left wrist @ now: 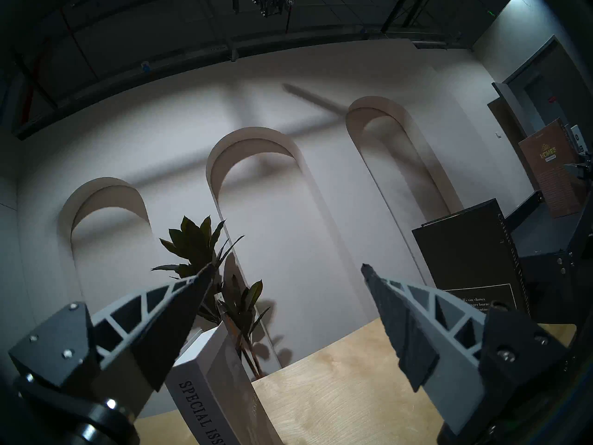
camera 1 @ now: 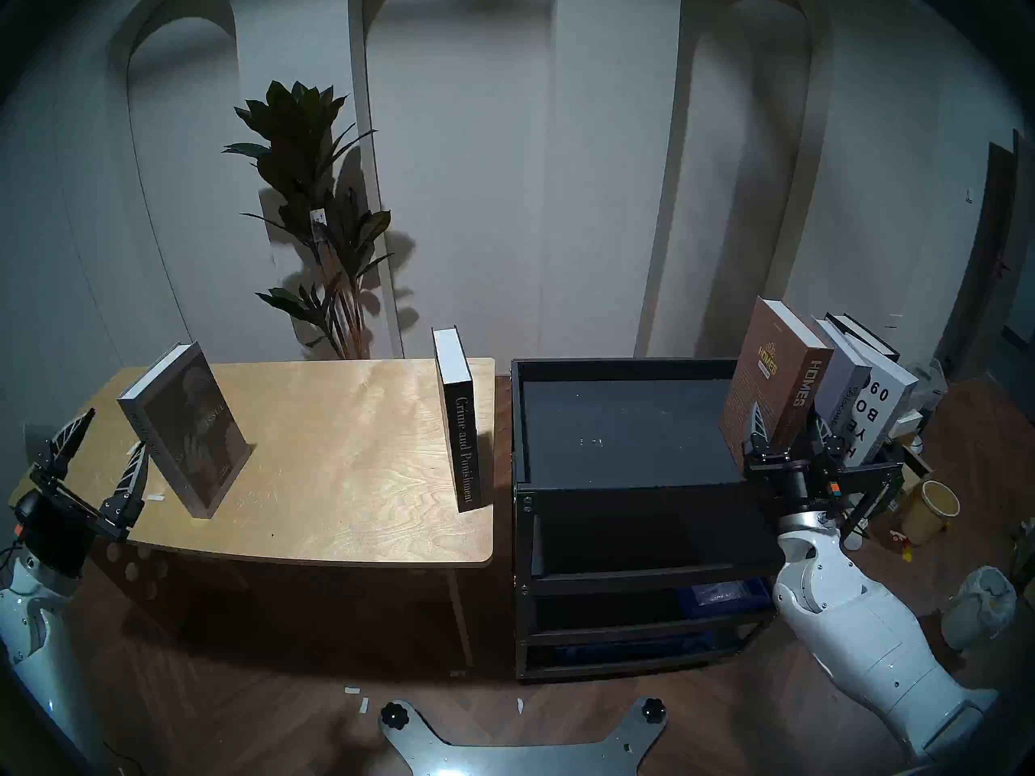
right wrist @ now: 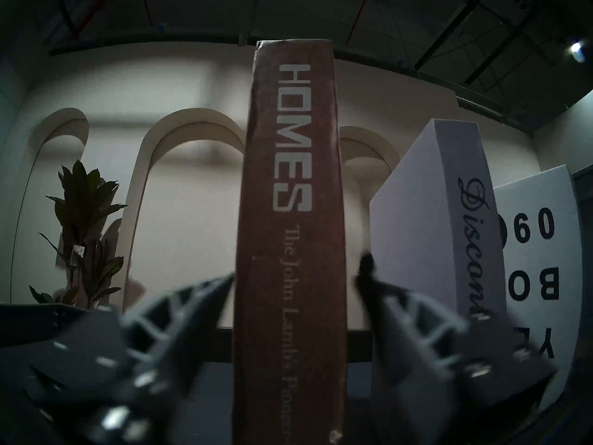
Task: Move the books from the display table onto the shelf, standing them upright with spines facing out and tallest at one end
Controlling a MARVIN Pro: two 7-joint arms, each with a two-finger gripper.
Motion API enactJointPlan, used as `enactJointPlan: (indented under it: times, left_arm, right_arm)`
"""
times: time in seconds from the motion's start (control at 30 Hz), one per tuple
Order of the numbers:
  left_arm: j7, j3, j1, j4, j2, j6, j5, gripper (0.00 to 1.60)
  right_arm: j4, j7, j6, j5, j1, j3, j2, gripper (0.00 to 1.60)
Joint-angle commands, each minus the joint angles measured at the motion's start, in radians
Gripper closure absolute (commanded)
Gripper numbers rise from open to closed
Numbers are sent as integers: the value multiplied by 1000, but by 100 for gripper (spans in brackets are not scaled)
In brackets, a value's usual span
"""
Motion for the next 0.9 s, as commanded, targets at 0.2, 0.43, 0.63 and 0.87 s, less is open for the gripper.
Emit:
enactJointPlan:
  times: [0.2,0.43,0.63,0.87]
  left_arm:
    - [0,-6,-3,-10,6,0,-3,0]
    - [0,-6,-3,-9,6,0,-2,0]
    - [0,-6,-3,-9,6,0,-2,0]
    - [0,-6,-3,-9,6,0,-2,0]
  right_arm:
    - [-53,-31,-2,0,9,26,5,0]
    - [-133,-60,-10,28,-28,74,33,0]
    - [-213,-77,-7,52,-77,120,67,0]
    - [-300,-88,0,81,-119,165,95,0]
